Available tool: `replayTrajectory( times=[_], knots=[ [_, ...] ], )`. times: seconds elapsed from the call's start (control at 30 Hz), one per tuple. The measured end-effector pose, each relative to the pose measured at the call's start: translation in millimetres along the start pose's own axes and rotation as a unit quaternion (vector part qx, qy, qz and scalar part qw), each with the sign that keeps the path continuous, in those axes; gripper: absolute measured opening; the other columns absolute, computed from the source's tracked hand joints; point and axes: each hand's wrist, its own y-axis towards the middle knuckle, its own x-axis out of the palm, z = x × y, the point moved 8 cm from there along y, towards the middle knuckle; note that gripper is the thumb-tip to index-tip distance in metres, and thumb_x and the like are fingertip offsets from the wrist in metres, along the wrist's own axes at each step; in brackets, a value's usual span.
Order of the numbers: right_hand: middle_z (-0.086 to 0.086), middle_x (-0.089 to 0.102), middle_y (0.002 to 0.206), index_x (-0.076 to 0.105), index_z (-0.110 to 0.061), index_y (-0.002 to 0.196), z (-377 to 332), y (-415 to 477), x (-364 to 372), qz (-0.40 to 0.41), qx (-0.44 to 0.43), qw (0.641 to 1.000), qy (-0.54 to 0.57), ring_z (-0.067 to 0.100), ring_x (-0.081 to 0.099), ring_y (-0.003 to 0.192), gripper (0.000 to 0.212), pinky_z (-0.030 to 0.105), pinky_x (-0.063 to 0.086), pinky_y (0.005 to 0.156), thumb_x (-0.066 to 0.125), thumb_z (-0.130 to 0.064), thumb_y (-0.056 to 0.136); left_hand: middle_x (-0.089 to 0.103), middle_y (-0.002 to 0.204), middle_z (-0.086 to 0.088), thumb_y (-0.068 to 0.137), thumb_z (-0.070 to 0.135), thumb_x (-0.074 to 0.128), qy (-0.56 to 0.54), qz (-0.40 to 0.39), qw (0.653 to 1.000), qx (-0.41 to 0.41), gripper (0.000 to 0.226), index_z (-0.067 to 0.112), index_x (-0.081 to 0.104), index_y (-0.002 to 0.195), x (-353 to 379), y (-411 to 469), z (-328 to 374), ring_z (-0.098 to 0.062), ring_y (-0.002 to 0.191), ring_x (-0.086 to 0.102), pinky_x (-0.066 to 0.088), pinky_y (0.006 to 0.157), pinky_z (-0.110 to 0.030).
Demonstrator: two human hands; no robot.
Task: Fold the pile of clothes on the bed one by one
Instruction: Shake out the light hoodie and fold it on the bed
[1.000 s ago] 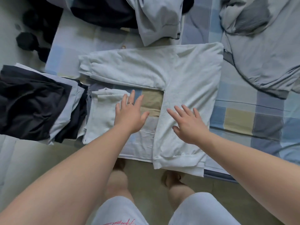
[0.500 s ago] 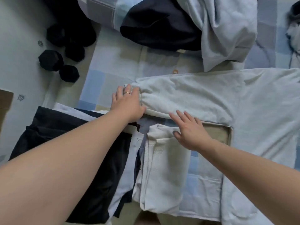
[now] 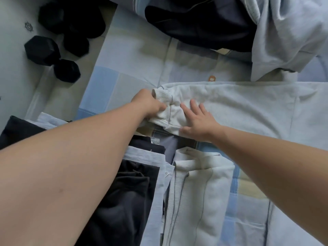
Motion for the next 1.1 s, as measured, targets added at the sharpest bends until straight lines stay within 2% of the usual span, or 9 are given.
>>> replayTrajectory(
  times=[0.07,0.17,0.27,0.37,0.5,0.7,0.8,0.93,1.1],
  knots=[
    [0.002,0.006,0.168,0.013,-0.028,0.160,-2.9,-9.1,-12.6,0.005,-0.014,0.994,0.110,0.026,0.005,0.155,0.070,0.038,0.009,0.124,0.048,-0.043,0.102,0.075,0.102,-0.007,0.052,0.030,0.081,-0.092,-0.006,0.996,0.003,0.058,0.012,0.072,0.106,1.1,-11.0,3.7,-0.027,0.091,0.073,0.059,0.088,-0.043],
    [-0.003,0.034,0.160,0.035,-0.020,0.155,-1.9,-44.3,-42.0,0.024,0.014,0.932,0.362,0.013,0.030,0.147,0.051,0.025,0.023,0.114,0.034,-0.042,0.108,0.074,0.105,-0.006,0.068,0.031,0.076,-0.086,-0.036,0.994,0.053,0.044,0.016,0.072,0.110,7.1,-51.6,32.5,-0.025,0.097,0.071,0.057,0.094,-0.044],
    [-0.011,0.044,0.153,0.042,-0.029,0.150,8.5,-87.3,-56.5,0.000,0.044,0.830,0.557,0.012,0.040,0.139,0.055,0.033,0.030,0.107,0.022,-0.055,0.106,0.072,0.108,-0.007,0.092,0.019,0.068,-0.090,-0.064,0.988,0.107,0.022,0.015,0.068,0.114,25.3,-92.0,70.7,-0.026,0.101,0.069,0.054,0.097,-0.046],
    [-0.009,0.053,0.148,0.047,-0.034,0.147,33.4,-124.4,-71.3,0.001,0.037,0.753,0.657,0.019,0.046,0.138,0.061,0.042,0.029,0.115,0.016,-0.063,0.103,0.072,0.110,-0.007,0.093,0.023,0.064,-0.100,-0.066,0.982,0.145,0.019,0.017,0.067,0.111,49.8,-131.4,111.9,-0.027,0.106,0.068,0.052,0.099,-0.047],
    [-0.004,0.061,0.139,0.053,-0.036,0.143,90.7,-175.0,-95.8,0.007,0.014,0.685,0.729,0.020,0.053,0.131,0.064,0.046,0.028,0.119,0.017,-0.068,0.100,0.071,0.110,-0.008,0.073,0.043,0.057,-0.089,-0.051,0.977,0.188,0.047,0.017,0.064,0.110,105.4,-179.4,170.4,-0.029,0.107,0.066,0.050,0.100,-0.053],
    [0.000,0.069,0.127,0.062,-0.031,0.135,227.5,-258.5,-115.6,0.014,0.003,0.632,0.775,0.024,0.063,0.119,0.073,0.042,0.046,0.107,0.018,-0.075,0.096,0.064,0.089,-0.001,0.083,0.039,0.060,-0.084,-0.052,0.966,0.239,0.019,0.022,0.058,0.090,236.9,-248.7,260.5,-0.025,0.090,0.062,0.051,0.095,-0.048],
    [0.006,0.069,0.128,0.061,-0.027,0.136,309.3,-296.2,-113.6,0.026,0.015,0.608,0.793,0.026,0.067,0.115,0.078,0.042,0.052,0.100,0.020,-0.077,0.094,0.061,0.082,0.003,0.078,0.041,0.059,-0.101,-0.062,0.962,0.244,0.019,0.024,0.055,0.086,321.0,-270.5,296.8,-0.021,0.083,0.058,0.051,0.088,-0.043],
    [0.010,0.068,0.129,0.058,-0.024,0.138,400.9,-334.3,-106.9,0.054,0.034,0.581,0.811,0.028,0.066,0.118,0.080,0.044,0.049,0.105,0.020,-0.079,0.093,0.062,0.084,0.004,0.097,0.028,0.059,-0.106,-0.085,0.962,0.237,0.011,0.025,0.055,0.087,418.2,-288.3,333.6,-0.022,0.085,0.061,0.051,0.091,-0.045],
    [0.008,0.068,0.129,0.055,-0.026,0.141,488.7,-376.2,-101.6,0.096,0.050,0.568,0.816,0.028,0.067,0.116,0.079,0.043,0.049,0.104,0.020,-0.078,0.093,0.064,0.089,0.001,0.096,0.029,0.059,-0.086,-0.115,0.960,0.240,0.011,0.027,0.053,0.087,505.8,-309.2,379.2,-0.029,0.100,0.066,0.053,0.095,-0.048]
  ],
)
